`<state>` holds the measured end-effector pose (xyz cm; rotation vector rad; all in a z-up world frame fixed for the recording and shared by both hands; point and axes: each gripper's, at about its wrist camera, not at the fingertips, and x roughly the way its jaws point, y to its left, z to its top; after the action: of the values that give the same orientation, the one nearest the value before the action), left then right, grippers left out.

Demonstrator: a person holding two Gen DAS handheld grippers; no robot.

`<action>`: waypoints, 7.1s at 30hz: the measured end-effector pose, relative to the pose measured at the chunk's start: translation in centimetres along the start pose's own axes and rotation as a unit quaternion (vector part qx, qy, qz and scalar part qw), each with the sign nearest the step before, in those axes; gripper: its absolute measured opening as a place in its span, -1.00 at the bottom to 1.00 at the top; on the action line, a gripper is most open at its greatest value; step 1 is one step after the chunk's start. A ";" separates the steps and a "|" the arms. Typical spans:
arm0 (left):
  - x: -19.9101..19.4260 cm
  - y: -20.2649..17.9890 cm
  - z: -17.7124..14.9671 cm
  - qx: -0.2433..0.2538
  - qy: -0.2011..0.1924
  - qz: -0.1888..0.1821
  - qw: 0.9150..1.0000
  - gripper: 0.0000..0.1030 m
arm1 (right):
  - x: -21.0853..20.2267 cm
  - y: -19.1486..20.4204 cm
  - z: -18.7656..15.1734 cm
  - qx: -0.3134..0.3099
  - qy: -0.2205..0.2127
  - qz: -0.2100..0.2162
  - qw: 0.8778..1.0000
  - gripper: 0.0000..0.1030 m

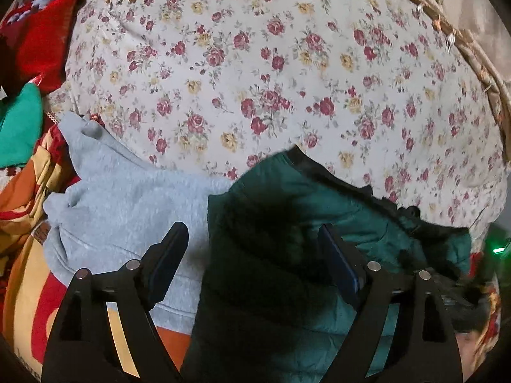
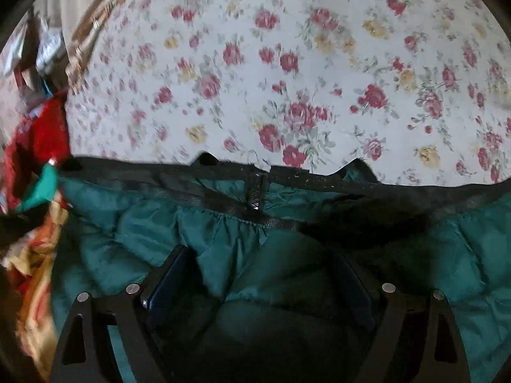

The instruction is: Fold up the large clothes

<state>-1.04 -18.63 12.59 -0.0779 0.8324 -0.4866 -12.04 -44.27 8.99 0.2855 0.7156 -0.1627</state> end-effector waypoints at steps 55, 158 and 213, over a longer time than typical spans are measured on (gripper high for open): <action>1.6 -2.7 -3.7 0.035 0.020 0.058 0.997 0.70 | -12.8 -9.9 -6.7 0.046 -0.009 -0.092 0.995 0.71; 8.4 4.9 -5.7 -0.158 0.146 -0.184 0.959 0.99 | -5.1 -19.3 -8.0 0.165 0.052 0.078 0.982 1.00; -16.5 4.1 -14.3 0.052 0.016 0.032 0.998 0.52 | -21.9 -1.8 -14.5 0.092 0.002 -0.056 0.994 0.69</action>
<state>-19.26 -5.92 13.32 0.0516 0.8373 -0.4710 -37.79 -40.39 12.84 0.4220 0.7212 -0.3353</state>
